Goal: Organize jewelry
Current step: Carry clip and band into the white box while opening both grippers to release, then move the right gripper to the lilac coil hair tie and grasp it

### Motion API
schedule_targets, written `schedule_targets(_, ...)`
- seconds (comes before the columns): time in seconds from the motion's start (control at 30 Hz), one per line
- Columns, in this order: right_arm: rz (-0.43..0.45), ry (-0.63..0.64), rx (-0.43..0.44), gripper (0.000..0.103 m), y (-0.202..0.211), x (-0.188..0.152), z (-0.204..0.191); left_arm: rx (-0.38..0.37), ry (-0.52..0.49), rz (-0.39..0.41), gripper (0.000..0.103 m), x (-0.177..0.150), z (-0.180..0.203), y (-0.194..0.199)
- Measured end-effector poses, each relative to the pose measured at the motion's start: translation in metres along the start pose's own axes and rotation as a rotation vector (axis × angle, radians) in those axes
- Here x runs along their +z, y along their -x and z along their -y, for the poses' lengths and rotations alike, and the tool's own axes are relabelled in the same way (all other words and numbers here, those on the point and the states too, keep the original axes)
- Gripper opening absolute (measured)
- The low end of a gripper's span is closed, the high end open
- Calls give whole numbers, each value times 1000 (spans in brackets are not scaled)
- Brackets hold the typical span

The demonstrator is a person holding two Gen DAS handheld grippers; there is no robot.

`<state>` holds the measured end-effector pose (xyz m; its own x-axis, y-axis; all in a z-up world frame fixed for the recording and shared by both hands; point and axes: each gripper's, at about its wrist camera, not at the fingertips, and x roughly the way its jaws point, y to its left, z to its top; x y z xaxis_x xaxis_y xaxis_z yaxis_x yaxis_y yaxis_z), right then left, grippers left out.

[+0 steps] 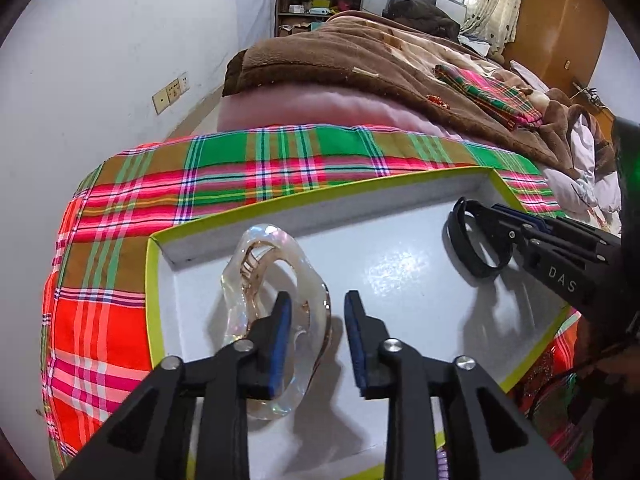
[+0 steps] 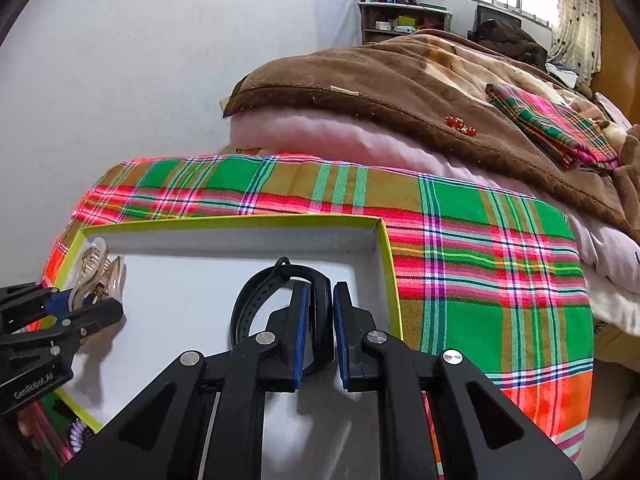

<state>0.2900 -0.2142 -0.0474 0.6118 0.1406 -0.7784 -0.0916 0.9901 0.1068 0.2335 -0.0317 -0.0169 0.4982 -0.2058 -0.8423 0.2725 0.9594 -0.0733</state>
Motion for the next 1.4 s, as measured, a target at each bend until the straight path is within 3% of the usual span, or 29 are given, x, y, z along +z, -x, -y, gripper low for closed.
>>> schedule_targets(0.2, 20, -31, 28, 21, 10, 0, 4, -12, 24, 32, 43, 2, -1, 11)
schedule_targets(0.33, 66, -37, 57, 36, 28, -1, 2, -28, 22, 75, 47, -2, 3, 29)
schedule_targets(0.53, 115, -38, 75, 36, 60, -12, -1, -48, 22, 143, 51, -14, 7, 62)
schedule_targets(0.9, 146, -18, 157, 36, 103, -58, -14, -65, 54, 170, 52, -60, 5, 92)
schedule_targets(1.23, 116, 171, 345, 36, 102, -94, -73, -3, 143, 166, 53, -110, -19, 107)
schedule_targets(1.4, 84, 256, 390, 36, 94, -103, -100, 28, 180, 139, 53, -128, -35, 104)
